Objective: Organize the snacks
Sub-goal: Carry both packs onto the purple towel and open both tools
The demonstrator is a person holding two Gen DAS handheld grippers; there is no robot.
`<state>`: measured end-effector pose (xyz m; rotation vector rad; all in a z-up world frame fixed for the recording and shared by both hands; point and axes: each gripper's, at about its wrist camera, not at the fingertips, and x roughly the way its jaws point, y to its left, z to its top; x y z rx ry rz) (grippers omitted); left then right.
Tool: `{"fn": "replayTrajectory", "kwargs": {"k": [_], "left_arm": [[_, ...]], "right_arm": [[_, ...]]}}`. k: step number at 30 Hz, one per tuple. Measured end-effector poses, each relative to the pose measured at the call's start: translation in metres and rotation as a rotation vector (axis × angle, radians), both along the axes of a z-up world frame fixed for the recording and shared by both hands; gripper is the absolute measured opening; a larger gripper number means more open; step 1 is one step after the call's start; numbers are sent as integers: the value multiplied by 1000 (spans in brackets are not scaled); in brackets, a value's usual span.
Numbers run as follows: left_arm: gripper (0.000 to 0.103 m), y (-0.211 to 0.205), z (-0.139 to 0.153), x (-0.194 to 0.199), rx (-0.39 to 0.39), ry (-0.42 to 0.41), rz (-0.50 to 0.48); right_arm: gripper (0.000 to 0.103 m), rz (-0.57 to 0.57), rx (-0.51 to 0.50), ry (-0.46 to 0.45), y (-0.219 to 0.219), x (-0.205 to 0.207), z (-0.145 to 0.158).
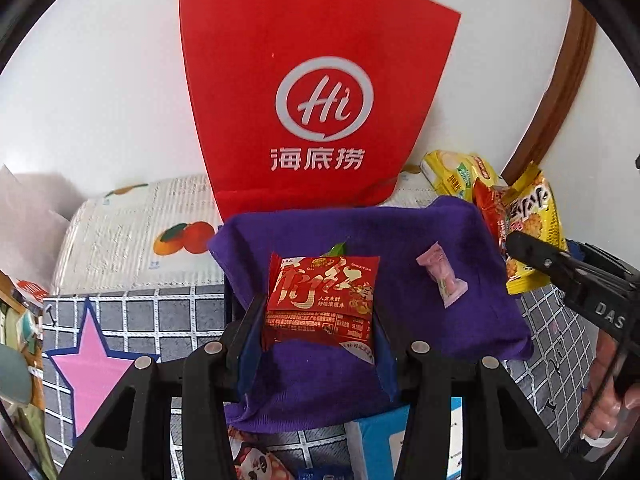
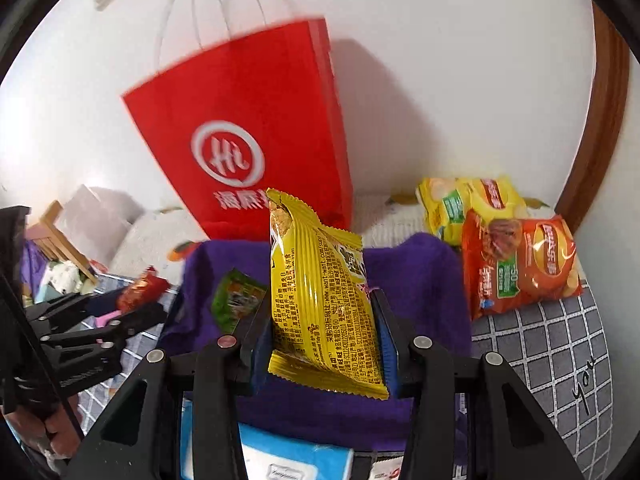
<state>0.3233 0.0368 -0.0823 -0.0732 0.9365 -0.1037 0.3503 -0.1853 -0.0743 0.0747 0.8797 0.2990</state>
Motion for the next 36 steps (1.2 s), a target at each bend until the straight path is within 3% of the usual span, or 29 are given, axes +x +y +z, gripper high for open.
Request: {"fn": "replayTrajectory", "kwargs": {"k": [11, 22, 36], "left_arm": [[46, 9, -31, 16, -28, 75, 1], [46, 20, -44, 27, -51, 127, 16], [46, 11, -65, 31, -70, 227, -30]], "right_arm": [[44, 4, -85, 80, -8, 12, -28], [44, 96, -27, 192, -4, 18, -51], [44, 145, -99, 288, 10, 26, -86]]}}
